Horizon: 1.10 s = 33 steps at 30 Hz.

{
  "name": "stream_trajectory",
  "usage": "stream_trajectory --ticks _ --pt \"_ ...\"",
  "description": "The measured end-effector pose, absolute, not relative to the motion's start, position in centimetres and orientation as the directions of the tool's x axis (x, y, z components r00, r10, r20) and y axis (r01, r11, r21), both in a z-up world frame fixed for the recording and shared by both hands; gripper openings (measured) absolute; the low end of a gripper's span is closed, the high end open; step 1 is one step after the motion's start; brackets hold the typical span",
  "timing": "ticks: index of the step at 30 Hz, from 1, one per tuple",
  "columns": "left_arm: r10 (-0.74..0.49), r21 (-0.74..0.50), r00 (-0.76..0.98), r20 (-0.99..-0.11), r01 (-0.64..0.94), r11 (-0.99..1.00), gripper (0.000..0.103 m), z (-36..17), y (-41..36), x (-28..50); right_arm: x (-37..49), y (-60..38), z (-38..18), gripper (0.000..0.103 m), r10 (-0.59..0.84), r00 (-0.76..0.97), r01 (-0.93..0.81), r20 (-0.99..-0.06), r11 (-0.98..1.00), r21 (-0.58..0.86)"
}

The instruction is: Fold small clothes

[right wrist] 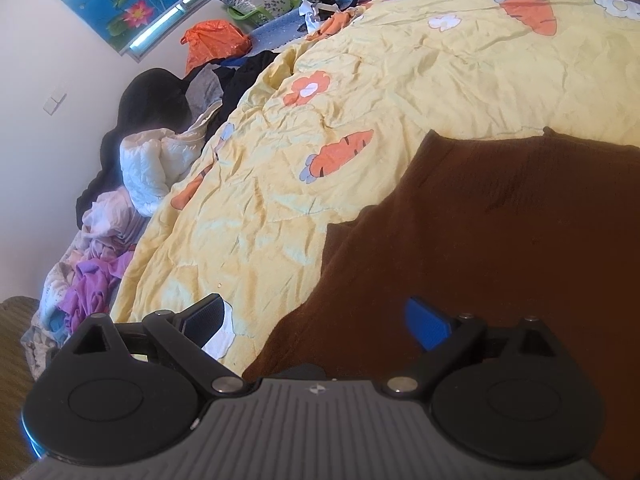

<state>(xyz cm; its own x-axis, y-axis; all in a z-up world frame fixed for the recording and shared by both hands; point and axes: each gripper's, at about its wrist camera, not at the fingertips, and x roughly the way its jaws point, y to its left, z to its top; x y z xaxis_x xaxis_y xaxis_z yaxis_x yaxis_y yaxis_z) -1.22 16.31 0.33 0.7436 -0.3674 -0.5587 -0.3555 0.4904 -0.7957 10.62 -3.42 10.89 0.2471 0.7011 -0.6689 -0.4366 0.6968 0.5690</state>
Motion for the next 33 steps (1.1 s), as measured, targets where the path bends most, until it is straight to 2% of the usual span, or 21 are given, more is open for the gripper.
stream_trajectory --ticks 3,6,10,14,17,19,22,24,25,27,28,29,33 --pt "-0.263 -0.679 0.744 -0.614 -0.328 0.657 0.013 1.8 14.6 -1.3 11.7 -2.9 11.1 0.097 0.705 0.224 -0.433 -0.673 0.69 0.58" --pt "-0.112 -0.429 0.77 -0.628 -0.223 0.876 0.013 4.4 10.4 -1.7 13.4 -2.1 11.1 0.097 0.696 0.188 -0.423 -0.693 0.694 0.583" --pt "-0.008 -0.132 0.796 -0.606 -0.091 0.987 0.013 5.5 6.0 -2.0 14.7 0.2 10.5 0.097 0.635 0.117 -0.474 -0.764 0.712 0.518" --pt "0.026 -0.029 0.786 -0.618 -0.056 0.998 0.012 5.5 4.7 -1.6 15.0 2.7 9.4 0.097 0.517 0.088 -0.557 -0.851 0.734 0.388" --pt "0.056 0.049 0.792 -0.608 -0.032 0.998 0.012 5.4 3.9 -1.6 15.1 4.0 8.0 0.09 0.421 0.082 -0.593 -0.903 0.749 0.295" --pt "0.08 0.118 0.801 -0.593 -0.013 0.993 0.012 5.1 3.0 -1.8 15.0 4.5 7.4 0.089 0.393 0.087 -0.62 -0.916 0.741 0.259" --pt "0.106 0.178 0.808 -0.58 -0.001 0.984 0.013 4.8 1.8 -1.9 14.4 4.9 7.6 0.075 0.37 0.131 -0.668 -0.92 0.718 0.194" --pt "0.112 0.162 0.809 -0.577 -0.021 0.987 0.016 4.8 2.0 -1.9 14.6 4.2 7.8 0.063 0.38 0.134 -0.67 -0.915 0.715 0.198" --pt "0.104 0.13 0.811 -0.576 -0.035 0.991 0.021 4.9 2.4 -2.0 14.9 3.6 7.8 0.058 0.387 0.134 -0.663 -0.912 0.719 0.208" --pt "0.114 0.077 0.803 -0.585 -0.085 0.993 0.053 4.9 3.4 -2.1 15.9 2.0 7.9 0.043 0.42 0.12 -0.623 -0.899 0.737 0.262" --pt "0.123 0.052 0.794 -0.596 -0.115 0.992 0.087 5.0 3.9 -2.1 16.5 1.2 7.8 0.04 0.445 0.109 -0.597 -0.889 0.745 0.299" --pt "0.13 0.026 0.788 -0.602 -0.143 0.989 0.1 5.0 4.3 -2.1 17.1 0.6 7.7 0.034 0.466 0.103 -0.568 -0.879 0.753 0.333" --pt "0.087 -0.053 0.797 -0.598 -0.147 0.988 0.1 5.7 5.2 -1.1 17.6 -0.9 7.1 0.031 0.533 0.089 -0.5 -0.841 0.755 0.425"
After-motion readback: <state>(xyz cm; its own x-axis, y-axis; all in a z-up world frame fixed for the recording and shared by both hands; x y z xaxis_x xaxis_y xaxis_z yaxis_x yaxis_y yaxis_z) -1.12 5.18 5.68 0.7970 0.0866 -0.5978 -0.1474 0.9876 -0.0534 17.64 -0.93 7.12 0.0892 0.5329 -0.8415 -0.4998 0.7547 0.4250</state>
